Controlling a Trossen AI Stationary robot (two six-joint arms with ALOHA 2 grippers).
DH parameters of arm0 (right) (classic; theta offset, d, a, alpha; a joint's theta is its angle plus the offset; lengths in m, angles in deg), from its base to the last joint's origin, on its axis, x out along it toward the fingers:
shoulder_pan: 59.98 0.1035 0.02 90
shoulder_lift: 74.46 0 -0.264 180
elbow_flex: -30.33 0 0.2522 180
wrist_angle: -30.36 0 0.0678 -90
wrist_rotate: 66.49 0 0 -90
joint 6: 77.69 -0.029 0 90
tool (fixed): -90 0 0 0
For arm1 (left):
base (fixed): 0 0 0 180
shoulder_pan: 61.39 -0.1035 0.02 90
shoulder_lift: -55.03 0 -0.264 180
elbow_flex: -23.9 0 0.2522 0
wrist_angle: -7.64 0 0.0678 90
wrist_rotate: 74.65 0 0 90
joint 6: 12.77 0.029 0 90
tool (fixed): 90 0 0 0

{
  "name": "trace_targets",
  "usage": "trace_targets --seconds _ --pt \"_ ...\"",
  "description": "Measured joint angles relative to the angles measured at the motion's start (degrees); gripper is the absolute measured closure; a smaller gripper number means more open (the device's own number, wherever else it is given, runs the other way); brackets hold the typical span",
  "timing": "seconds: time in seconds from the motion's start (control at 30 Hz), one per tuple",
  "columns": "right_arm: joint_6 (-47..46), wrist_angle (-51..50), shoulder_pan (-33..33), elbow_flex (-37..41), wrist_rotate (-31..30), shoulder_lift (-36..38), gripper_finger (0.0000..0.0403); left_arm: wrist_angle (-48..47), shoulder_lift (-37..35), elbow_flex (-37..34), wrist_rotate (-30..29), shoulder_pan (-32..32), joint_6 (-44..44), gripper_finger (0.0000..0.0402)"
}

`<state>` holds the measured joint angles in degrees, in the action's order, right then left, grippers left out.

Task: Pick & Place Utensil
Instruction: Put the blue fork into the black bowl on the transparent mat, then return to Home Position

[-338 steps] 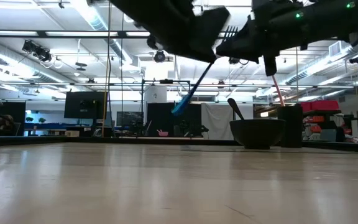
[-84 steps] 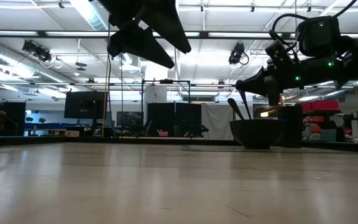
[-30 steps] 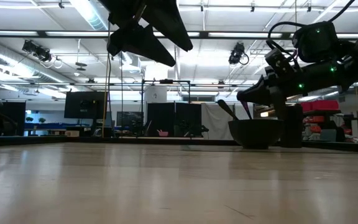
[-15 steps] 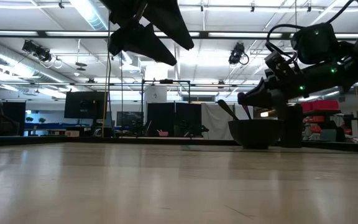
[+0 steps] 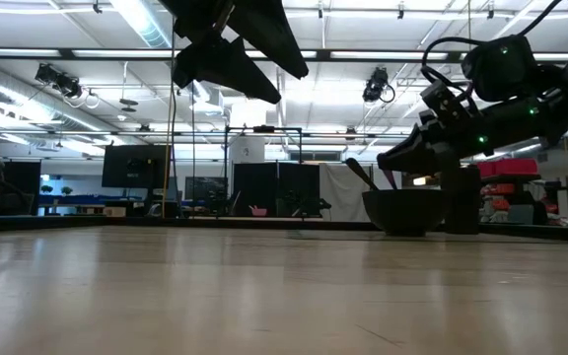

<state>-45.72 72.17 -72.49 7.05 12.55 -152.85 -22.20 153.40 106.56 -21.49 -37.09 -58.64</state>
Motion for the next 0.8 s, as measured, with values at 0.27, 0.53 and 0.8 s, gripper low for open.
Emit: trace_targets --seconds 0.27,0.53,0.8 --pt "-1.16 -2.40 1.66 0.00 -2.05 0.02 0.0281 0.79 0.00 0.00 0.47 0.00 0.15 0.0177" --pt "-1.87 -3.27 3.99 0.00 -5.84 0.32 0.0226 7.02 0.00 0.00 6.12 -0.19 7.33 0.0177" --pt "-12.14 -1.44 8.86 0.00 -1.61 5.56 0.0191 10.84 -0.24 -0.01 13.42 -3.11 13.67 0.0177"
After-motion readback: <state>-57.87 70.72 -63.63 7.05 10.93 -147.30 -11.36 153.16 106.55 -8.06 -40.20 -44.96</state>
